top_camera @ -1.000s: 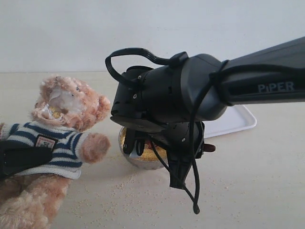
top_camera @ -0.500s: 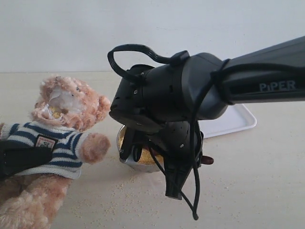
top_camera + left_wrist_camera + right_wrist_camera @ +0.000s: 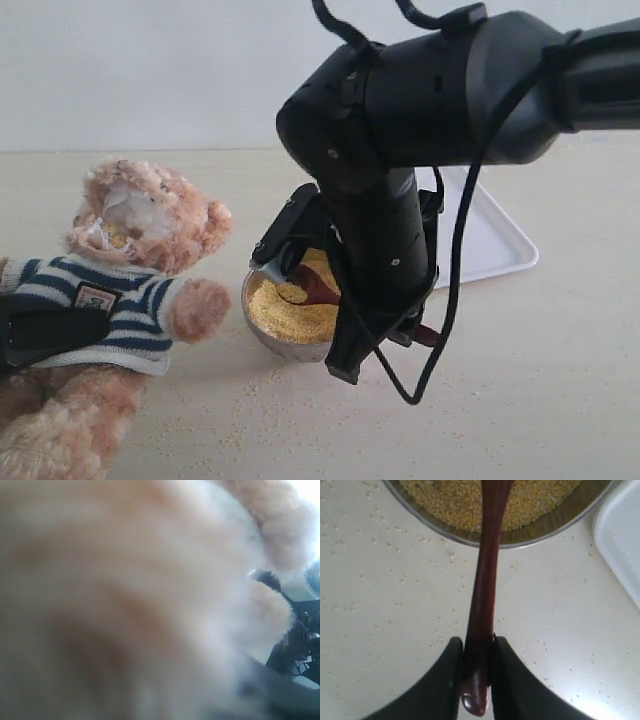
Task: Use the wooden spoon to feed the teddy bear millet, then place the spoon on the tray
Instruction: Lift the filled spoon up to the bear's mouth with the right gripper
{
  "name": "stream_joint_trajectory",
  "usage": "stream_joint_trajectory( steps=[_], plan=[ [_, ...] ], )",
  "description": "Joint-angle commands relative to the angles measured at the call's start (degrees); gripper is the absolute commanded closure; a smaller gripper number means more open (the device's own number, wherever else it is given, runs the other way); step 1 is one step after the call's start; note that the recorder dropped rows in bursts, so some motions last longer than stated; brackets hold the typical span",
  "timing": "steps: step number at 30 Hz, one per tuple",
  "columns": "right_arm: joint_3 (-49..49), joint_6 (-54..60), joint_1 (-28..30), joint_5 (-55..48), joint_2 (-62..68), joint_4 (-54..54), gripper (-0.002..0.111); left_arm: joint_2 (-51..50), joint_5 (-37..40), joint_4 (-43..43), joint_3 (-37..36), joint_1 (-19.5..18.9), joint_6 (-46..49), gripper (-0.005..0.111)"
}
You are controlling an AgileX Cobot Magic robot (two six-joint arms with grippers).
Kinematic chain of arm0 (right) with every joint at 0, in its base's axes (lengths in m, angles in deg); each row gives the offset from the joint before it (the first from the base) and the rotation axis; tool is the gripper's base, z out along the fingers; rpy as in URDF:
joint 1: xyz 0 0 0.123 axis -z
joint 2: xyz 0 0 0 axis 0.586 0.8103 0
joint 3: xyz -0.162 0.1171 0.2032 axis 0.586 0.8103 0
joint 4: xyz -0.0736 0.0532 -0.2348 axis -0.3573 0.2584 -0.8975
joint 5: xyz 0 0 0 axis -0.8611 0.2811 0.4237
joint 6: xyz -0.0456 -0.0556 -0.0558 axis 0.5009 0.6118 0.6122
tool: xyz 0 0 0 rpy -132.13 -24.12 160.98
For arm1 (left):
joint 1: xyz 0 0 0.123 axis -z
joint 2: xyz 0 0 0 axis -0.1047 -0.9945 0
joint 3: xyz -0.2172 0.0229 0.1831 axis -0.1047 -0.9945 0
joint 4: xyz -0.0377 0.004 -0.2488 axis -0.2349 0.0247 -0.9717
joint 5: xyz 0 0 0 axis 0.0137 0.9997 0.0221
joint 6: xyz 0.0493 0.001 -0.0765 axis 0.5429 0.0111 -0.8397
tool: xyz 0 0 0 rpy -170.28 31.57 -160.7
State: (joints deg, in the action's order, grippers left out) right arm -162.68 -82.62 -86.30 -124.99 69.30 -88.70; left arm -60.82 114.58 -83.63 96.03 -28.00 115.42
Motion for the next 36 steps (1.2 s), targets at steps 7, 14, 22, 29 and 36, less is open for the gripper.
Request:
stream_joint_trajectory(
  steps=[7, 14, 22, 29, 36],
  plan=[
    [-0.22, 2.91, 4.83, -0.20, -4.23, 10.72, 0.107, 0.05, 1.85, -0.53, 0.48, -0.15, 0.40, 0.102],
    [-0.22, 5.82, 8.27, -0.20, -5.02, 21.42, 0.107, 0.05, 1.85, -0.53, 0.48, -0.15, 0.40, 0.102],
    [-0.11, 5.98, 10.99, -0.20, -6.31, 25.54, 0.107, 0.05, 1.85, -0.53, 0.48, -0.15, 0.40, 0.102],
    [-0.11, 9.27, 13.16, -0.20, -7.38, 32.57, 0.107, 0.05, 1.85, -0.53, 0.48, -0.15, 0.40, 0.102],
    [0.58, 7.88, 14.03, -0.20, -7.62, 32.57, 0.107, 0.05, 1.85, -0.53, 0.48, -0.15, 0.40, 0.102]
  ],
)
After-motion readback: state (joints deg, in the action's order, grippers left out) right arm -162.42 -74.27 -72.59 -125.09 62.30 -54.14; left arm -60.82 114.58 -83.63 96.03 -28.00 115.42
